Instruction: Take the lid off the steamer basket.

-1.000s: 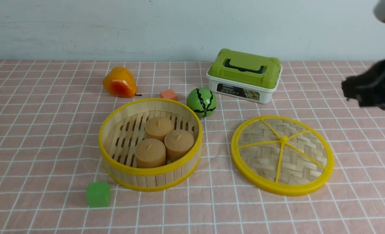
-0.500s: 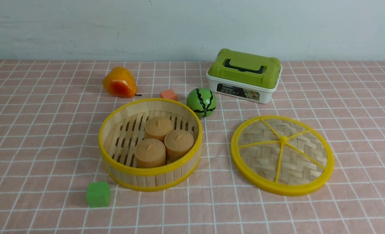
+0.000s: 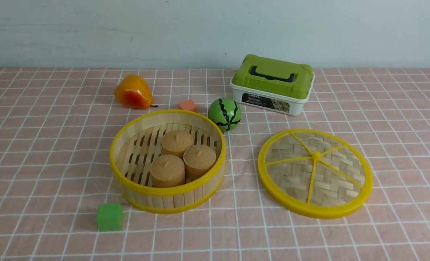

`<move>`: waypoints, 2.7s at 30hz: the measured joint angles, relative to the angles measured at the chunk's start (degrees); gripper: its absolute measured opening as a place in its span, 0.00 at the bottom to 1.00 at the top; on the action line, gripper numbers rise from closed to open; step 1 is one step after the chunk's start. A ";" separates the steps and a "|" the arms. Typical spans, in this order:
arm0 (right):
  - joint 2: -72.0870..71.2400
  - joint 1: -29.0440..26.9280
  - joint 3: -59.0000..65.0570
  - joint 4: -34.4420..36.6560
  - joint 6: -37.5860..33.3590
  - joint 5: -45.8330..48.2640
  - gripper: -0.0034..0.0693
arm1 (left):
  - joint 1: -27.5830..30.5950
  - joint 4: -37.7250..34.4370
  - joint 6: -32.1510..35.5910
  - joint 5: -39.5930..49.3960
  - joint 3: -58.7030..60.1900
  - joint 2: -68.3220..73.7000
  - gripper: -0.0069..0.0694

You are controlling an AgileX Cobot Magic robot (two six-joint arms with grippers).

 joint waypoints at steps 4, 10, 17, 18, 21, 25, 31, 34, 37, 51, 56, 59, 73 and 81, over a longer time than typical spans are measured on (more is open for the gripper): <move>-0.06 -4.04 0.04 -10.58 12.81 4.37 0.04 | 0.00 0.00 0.00 0.05 0.00 0.00 0.40; -0.06 -1.76 0.04 -12.79 16.96 10.45 0.05 | 0.00 0.00 0.00 0.01 0.00 0.00 0.40; -0.06 -0.64 -0.31 -12.84 17.61 12.19 0.07 | 0.00 0.00 0.00 0.01 0.00 0.00 0.40; -0.06 -0.64 -0.31 -12.85 17.67 12.19 0.07 | 0.00 0.00 0.00 0.01 0.00 0.00 0.40; -0.06 -0.64 -0.31 -12.85 17.67 12.21 0.07 | 0.00 0.00 0.00 0.01 0.00 0.00 0.40; -0.06 -0.64 -0.31 -12.85 17.67 12.21 0.07 | 0.00 0.00 0.00 0.01 0.00 0.00 0.40; -0.06 -0.64 -0.31 -12.91 17.67 12.21 0.08 | 0.00 0.00 0.00 0.01 0.00 0.00 0.40; -0.06 -0.64 -0.31 -12.91 17.67 12.21 0.09 | 0.00 0.00 0.00 0.01 0.00 0.00 0.40; -0.06 -0.64 -0.31 -12.91 17.67 12.21 0.09 | 0.00 0.00 0.00 0.01 0.00 0.00 0.40; -0.06 -0.64 -0.37 -12.95 17.67 12.40 0.11 | 0.00 0.00 0.00 0.01 0.00 0.00 0.40; -0.06 -0.64 -0.37 -12.95 17.67 12.40 0.12 | 0.00 0.00 0.00 0.01 0.00 0.00 0.40; -0.06 -0.64 -0.37 -12.95 17.67 12.40 0.13 | 0.00 0.00 0.00 0.01 0.00 0.00 0.40; -0.06 -0.64 -0.37 -12.95 17.67 12.40 0.15 | 0.00 0.00 0.00 0.01 0.00 0.00 0.40; -0.06 -0.64 -0.37 -12.95 17.67 12.40 0.16 | 0.00 0.00 0.00 0.01 0.00 0.00 0.40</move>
